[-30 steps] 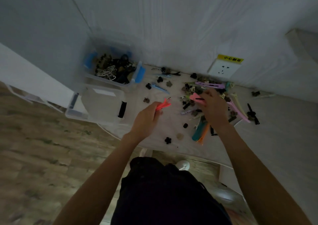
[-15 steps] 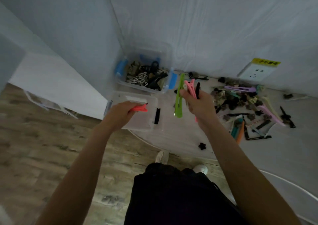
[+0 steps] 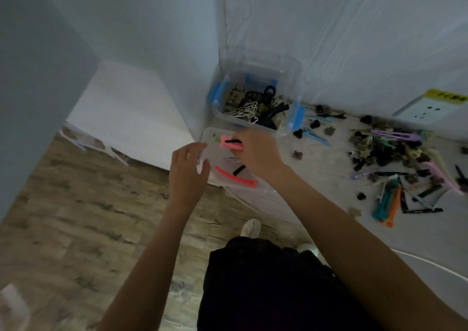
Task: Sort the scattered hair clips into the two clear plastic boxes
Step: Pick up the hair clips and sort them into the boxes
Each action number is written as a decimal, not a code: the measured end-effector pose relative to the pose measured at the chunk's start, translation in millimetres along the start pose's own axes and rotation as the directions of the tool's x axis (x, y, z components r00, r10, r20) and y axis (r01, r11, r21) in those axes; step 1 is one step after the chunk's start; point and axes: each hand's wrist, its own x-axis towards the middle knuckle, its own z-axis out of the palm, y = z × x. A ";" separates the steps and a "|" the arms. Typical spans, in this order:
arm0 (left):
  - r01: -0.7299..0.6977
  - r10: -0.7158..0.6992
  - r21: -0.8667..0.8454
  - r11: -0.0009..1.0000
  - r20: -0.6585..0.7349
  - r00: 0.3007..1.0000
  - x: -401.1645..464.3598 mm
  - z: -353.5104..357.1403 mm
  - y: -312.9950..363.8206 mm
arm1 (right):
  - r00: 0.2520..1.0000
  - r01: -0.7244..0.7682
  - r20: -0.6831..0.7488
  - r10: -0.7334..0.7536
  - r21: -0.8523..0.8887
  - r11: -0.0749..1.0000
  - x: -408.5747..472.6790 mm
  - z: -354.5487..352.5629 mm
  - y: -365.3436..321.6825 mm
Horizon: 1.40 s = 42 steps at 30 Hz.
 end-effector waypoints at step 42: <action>-0.576 0.459 -0.025 0.817 0.632 0.624 13.5 214.8 290.9 | 0.621 -0.759 -0.098 0.778 0.172 0.628 -221.4 -27.5 244.4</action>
